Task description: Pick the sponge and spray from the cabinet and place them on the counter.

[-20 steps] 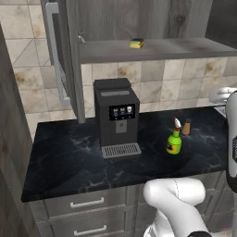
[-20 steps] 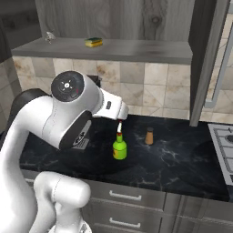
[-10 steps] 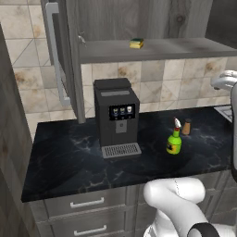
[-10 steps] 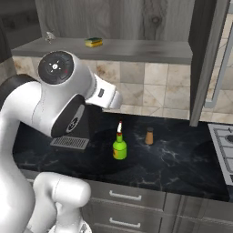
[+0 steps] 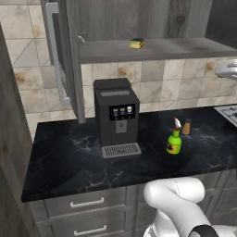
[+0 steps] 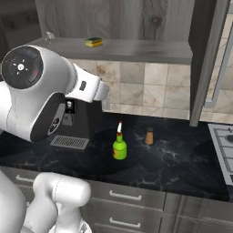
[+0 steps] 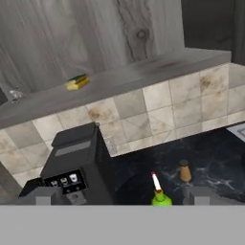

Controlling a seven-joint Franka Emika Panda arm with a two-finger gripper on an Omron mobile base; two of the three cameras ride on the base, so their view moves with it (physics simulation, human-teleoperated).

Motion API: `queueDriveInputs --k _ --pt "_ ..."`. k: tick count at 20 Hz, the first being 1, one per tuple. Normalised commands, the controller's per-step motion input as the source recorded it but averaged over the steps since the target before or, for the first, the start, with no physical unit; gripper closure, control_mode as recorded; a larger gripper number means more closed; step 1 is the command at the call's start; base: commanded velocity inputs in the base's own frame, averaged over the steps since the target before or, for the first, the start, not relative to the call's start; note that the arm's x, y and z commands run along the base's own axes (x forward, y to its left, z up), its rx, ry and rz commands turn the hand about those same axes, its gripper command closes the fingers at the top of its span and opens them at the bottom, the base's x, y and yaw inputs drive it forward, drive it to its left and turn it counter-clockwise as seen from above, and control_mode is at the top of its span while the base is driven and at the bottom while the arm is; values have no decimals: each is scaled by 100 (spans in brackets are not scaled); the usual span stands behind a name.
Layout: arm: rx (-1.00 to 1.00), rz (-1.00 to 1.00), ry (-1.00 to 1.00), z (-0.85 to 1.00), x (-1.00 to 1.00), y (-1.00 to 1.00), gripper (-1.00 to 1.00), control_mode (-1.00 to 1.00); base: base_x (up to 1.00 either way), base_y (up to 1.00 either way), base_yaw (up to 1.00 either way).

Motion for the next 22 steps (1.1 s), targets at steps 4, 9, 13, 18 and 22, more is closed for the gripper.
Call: queueDriveInputs --k 4,9,13,18,22 --pt "0 0 -18 22 -8 29 -100 -100 0 0 0" --pt "3 0 -1 34 5 27 -100 -100 0 0 0" --pt "2 0 0 22 20 28 -100 -100 0 0 0" --pt "0 0 0 4 28 30 -100 -100 0 0 0" --pt "0 0 0 -1 42 24 -100 -100 0 0 0"
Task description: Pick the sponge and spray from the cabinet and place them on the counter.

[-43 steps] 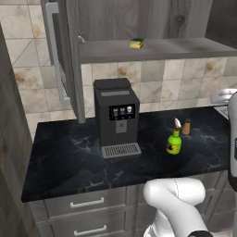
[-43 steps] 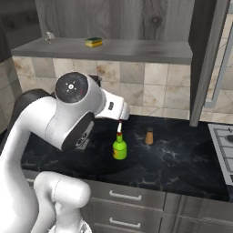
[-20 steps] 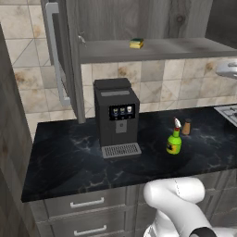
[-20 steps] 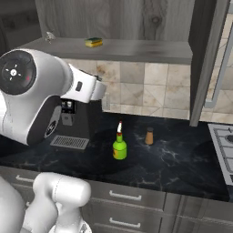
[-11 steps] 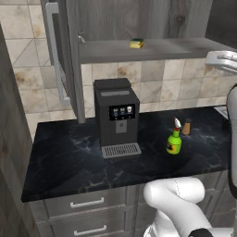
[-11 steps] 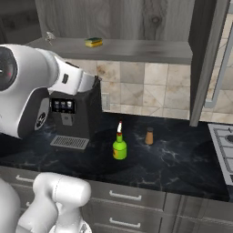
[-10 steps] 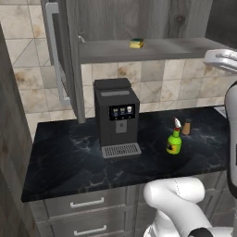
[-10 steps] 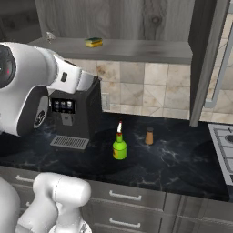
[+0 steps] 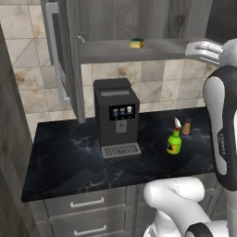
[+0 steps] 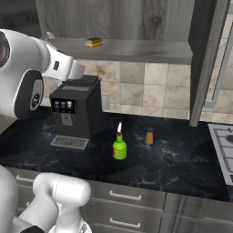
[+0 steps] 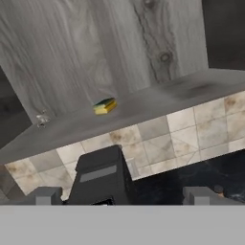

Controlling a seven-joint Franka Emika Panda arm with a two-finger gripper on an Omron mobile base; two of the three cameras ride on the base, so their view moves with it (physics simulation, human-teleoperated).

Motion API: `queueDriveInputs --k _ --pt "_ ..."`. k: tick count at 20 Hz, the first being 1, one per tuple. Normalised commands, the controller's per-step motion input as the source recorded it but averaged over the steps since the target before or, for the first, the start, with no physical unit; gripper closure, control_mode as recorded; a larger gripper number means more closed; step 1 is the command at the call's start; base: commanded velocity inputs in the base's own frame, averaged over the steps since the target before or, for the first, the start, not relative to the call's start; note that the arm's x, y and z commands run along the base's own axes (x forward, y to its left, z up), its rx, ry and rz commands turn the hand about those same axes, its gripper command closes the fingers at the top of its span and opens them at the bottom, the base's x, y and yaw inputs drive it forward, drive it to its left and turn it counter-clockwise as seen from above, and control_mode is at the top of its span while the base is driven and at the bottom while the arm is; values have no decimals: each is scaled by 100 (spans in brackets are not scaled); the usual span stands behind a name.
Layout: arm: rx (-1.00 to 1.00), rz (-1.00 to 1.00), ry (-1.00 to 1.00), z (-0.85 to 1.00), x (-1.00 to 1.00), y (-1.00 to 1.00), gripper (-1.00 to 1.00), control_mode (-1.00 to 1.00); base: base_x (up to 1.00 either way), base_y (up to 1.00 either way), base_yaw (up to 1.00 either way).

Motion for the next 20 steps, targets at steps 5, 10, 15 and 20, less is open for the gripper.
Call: queueDriveInputs --k 5,10,15,20 --pt "0 0 1 0 43 14 -100 -100 0 0 0" --pt "0 0 6 0 48 7 -100 -100 0 0 0" --pt "0 0 3 0 45 8 -100 -100 0 0 0" --pt "0 0 0 0 40 10 -100 -100 0 0 0"
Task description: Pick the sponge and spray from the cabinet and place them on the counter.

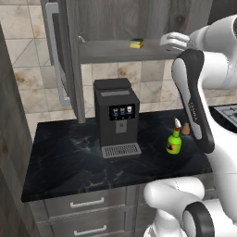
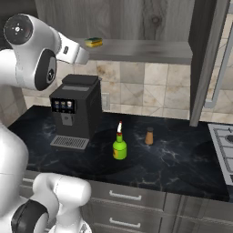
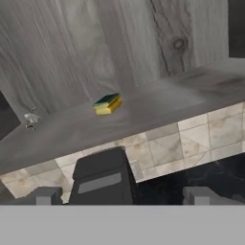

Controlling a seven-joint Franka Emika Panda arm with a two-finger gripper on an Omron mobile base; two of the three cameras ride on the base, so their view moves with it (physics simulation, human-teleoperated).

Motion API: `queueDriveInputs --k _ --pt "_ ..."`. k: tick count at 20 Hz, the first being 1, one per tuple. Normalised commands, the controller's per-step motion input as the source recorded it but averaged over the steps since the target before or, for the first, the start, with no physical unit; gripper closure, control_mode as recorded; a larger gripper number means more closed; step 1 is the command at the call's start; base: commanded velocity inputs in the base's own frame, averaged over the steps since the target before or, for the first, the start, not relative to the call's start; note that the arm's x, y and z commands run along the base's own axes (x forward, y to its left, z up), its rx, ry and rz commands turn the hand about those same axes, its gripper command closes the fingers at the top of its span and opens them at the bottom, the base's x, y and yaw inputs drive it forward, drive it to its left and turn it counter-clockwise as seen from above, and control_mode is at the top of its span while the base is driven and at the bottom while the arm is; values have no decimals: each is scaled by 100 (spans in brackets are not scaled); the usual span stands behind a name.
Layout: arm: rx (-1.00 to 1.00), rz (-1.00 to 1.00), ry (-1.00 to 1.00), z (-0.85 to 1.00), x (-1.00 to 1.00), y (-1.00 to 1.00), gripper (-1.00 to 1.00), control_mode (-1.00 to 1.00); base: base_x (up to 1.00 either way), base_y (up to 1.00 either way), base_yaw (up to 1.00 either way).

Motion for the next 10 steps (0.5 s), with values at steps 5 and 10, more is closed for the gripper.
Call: queueDriveInputs --k 5,10 --pt "0 0 0 -1 40 4 -100 -100 0 0 0" --pt "0 0 1 -2 42 11 -100 -100 0 0 0"
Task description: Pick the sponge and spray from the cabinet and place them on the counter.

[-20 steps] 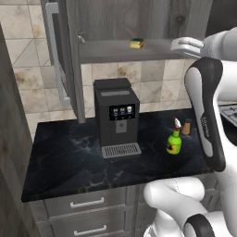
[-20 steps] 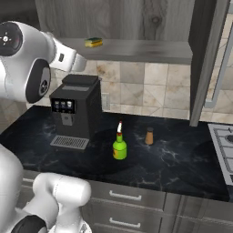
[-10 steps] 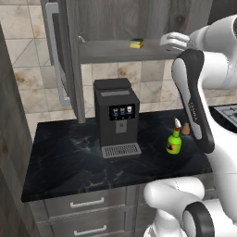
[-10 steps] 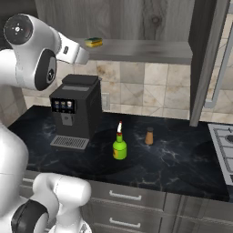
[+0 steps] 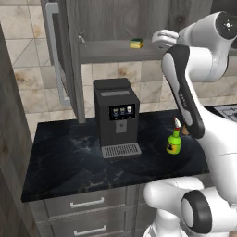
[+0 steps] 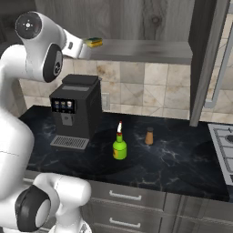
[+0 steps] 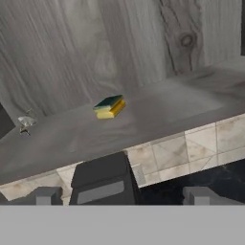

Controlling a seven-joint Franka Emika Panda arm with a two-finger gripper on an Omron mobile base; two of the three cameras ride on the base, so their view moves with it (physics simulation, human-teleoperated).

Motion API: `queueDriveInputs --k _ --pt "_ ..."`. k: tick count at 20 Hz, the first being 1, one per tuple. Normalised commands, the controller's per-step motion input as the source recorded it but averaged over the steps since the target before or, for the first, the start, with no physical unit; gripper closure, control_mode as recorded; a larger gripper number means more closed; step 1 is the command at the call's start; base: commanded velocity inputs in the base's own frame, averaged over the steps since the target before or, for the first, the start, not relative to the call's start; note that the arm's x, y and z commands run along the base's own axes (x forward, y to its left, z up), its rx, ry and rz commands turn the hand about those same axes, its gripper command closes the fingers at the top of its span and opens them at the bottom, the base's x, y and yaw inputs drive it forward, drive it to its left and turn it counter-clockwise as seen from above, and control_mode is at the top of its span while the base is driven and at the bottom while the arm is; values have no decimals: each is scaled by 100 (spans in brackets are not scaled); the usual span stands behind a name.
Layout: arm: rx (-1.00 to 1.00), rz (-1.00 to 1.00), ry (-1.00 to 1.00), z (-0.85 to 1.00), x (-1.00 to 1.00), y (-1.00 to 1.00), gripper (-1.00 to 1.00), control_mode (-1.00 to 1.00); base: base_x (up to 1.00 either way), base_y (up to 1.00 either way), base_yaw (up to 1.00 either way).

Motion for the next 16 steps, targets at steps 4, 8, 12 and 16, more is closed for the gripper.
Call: queueDriveInputs --k 4,8,12,16 --pt "0 0 3 0 47 16 -100 -100 0 0 0" --pt "0 0 5 0 52 6 -100 -100 0 0 0" --pt "0 0 6 0 55 4 -100 -100 0 0 0" --pt "0 0 3 0 49 8 -100 -100 0 0 0"
